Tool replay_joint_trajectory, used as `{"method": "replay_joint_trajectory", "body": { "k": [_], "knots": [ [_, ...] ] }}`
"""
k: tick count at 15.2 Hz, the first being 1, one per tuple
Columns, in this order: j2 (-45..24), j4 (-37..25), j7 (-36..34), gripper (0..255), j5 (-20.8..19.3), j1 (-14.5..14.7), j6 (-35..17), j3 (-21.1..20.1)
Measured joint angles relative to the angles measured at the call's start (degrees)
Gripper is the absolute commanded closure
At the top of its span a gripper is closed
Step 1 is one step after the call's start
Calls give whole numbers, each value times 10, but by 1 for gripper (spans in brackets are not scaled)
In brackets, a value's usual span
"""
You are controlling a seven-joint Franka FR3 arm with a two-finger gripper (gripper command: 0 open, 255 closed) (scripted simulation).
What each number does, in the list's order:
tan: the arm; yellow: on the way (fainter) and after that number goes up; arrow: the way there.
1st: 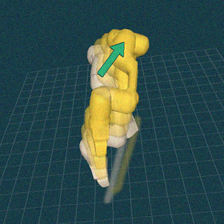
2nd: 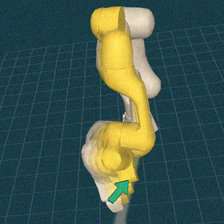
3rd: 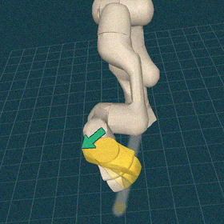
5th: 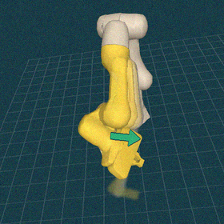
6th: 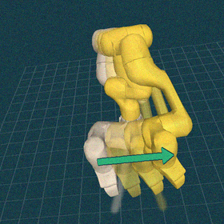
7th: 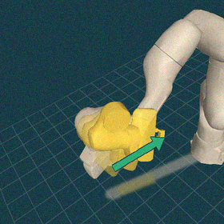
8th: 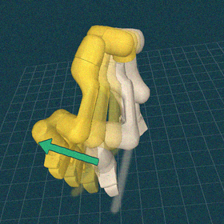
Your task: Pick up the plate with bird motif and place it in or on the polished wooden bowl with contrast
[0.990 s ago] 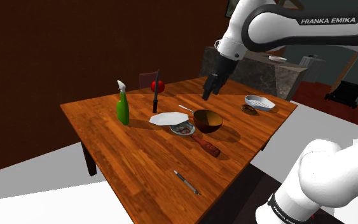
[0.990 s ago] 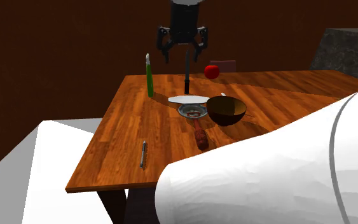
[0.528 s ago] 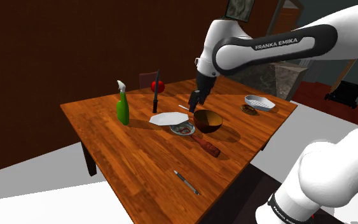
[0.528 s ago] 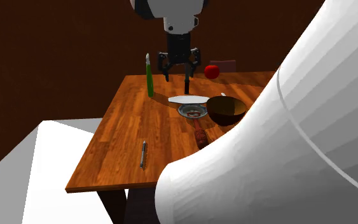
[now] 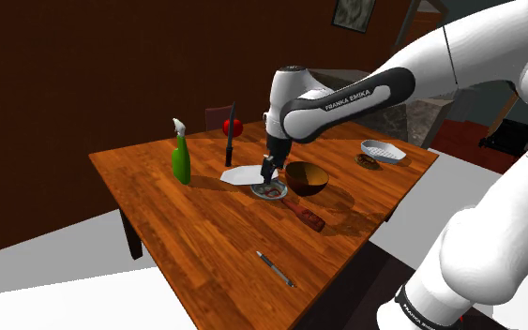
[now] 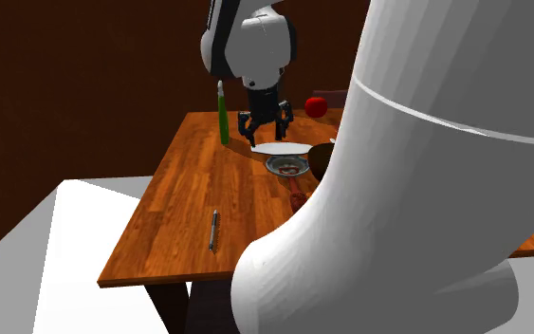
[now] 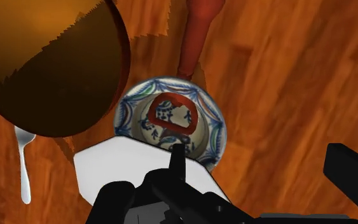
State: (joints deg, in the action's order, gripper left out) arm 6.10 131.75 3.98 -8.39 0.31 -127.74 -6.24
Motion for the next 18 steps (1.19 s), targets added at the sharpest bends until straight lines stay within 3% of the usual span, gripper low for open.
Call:
{"method": "replay_joint_trajectory", "body": {
  "k": [7, 18],
  "knots": [
    [-139, -53, -25, 0, -80, 0, -51, 0],
    [-185, -47, -39, 0, -104, -2, -100, 9]
  ]
}}
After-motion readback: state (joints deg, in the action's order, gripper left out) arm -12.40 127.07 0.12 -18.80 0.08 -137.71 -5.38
